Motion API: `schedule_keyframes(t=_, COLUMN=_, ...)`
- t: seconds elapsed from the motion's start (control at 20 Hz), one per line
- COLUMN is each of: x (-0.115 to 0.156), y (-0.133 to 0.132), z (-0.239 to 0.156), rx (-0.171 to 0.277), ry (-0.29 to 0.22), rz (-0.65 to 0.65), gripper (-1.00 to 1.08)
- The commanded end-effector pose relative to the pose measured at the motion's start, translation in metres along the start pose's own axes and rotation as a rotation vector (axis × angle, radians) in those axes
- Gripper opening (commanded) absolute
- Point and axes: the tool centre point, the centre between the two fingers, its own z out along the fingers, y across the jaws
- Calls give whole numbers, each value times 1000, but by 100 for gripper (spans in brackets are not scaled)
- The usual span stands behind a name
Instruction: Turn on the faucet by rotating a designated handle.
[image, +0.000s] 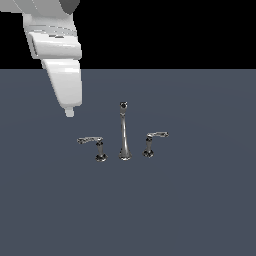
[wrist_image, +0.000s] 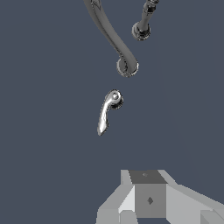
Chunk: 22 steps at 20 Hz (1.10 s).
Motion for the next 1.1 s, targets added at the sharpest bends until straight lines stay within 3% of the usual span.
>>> schedule_keyframes(t=0.0, x=3, y=-8, z=10, rx=1, ry=0, rz=36, gripper=-100)
schedule_keyframes(t=1.05, x=40, y=-65, z=98, rx=-7, ry=11, rz=332, gripper=-100)
